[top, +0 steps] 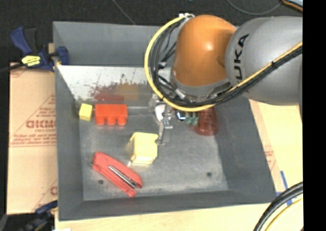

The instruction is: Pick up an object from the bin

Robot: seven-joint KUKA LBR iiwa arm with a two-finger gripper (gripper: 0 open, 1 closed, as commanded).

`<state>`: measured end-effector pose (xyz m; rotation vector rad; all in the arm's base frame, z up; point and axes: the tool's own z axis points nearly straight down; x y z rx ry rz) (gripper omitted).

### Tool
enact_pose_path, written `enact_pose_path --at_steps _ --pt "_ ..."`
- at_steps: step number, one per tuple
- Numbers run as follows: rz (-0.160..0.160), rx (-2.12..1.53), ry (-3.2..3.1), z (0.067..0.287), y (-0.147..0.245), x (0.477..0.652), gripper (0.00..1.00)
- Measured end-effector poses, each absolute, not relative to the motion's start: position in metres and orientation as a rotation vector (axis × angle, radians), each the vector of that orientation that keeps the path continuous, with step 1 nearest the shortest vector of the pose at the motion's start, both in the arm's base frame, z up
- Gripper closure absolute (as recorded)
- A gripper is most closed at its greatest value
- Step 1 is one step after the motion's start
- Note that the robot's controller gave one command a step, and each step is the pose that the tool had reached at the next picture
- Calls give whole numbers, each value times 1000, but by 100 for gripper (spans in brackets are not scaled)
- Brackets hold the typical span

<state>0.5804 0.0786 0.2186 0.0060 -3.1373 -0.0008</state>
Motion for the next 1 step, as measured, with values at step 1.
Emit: enact_pose_path --at_steps 1 --pt "-2 1 -3145 223 78 582 0"
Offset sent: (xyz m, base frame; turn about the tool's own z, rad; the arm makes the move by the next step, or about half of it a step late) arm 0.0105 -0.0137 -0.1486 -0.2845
